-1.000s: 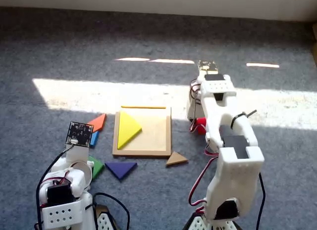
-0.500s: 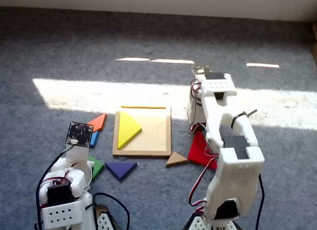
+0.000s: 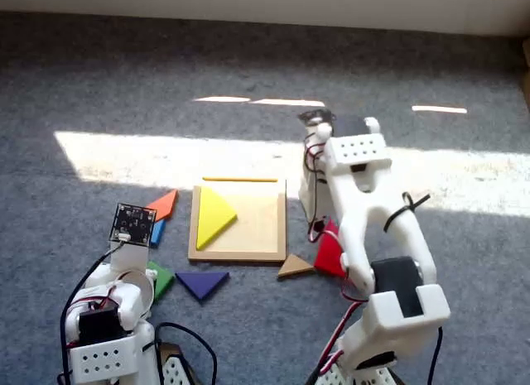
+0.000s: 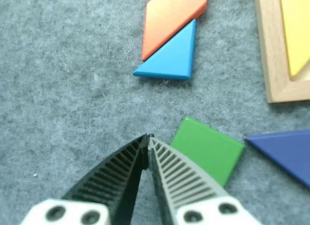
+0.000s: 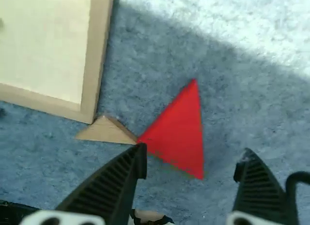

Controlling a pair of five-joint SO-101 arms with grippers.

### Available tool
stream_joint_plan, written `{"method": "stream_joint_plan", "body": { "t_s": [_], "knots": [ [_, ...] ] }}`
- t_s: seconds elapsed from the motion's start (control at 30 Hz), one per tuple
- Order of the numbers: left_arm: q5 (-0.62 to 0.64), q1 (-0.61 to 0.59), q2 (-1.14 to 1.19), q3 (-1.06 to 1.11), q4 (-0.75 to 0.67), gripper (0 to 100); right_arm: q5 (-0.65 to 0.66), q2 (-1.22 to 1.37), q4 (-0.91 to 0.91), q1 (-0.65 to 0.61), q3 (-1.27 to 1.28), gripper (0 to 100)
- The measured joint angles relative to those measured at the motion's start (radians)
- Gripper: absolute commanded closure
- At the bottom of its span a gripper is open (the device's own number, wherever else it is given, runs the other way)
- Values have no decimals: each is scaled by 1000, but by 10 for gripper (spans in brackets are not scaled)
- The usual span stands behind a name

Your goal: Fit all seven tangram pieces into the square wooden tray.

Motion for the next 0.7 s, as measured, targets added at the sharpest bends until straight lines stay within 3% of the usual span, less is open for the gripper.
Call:
{"method": "stream_joint_plan", "body": {
  "t_s": [0.33,0.7],
  "knots": [
    [0,0,0,0,0,994,0,-224,-235,-66,416,708],
    [0,0,0,0,0,994,38,-242,-440,-61,598,710]
  ]
}}
